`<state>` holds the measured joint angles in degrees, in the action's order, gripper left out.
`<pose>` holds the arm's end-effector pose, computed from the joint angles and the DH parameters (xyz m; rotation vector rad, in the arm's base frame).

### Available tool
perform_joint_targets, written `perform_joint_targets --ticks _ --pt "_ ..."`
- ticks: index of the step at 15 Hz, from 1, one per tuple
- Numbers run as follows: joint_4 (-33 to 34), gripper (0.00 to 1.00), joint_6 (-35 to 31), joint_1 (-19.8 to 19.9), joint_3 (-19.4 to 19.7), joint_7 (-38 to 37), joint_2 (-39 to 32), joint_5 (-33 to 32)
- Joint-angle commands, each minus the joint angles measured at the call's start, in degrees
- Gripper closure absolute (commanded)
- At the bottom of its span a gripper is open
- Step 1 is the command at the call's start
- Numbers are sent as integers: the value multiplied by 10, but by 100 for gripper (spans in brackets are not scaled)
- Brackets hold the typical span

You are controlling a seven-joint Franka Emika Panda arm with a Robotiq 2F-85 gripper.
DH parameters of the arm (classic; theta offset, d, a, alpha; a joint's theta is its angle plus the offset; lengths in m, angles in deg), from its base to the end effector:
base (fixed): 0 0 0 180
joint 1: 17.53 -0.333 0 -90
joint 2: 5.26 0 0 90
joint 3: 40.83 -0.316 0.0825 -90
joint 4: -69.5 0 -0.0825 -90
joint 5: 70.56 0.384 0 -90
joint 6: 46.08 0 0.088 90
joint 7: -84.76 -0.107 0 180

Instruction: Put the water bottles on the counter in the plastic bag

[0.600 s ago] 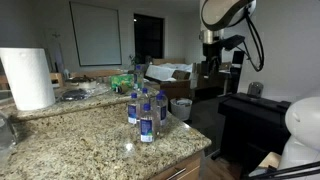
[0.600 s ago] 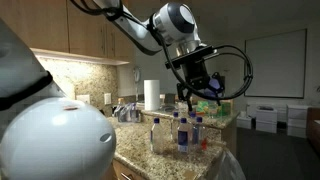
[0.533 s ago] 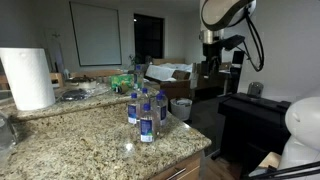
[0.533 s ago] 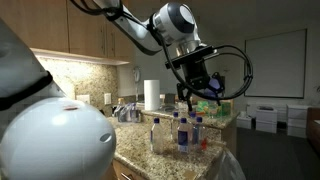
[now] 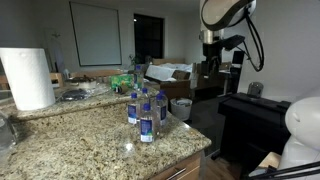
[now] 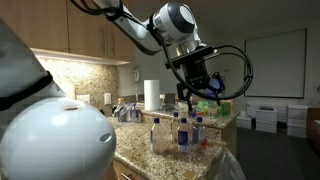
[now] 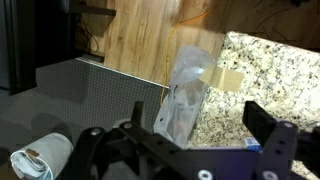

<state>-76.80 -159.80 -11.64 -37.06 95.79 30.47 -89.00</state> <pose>0.3576 -0.0821 0.4798 2.8674 0.2260 0.0142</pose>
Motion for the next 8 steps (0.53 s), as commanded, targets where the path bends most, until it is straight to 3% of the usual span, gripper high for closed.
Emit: perform_joint_targets --ticks 1,8 --pt "1 0 2 -6 5 -2 0 -3" --pt "2 0 1 -7 1 -11 -4 1"
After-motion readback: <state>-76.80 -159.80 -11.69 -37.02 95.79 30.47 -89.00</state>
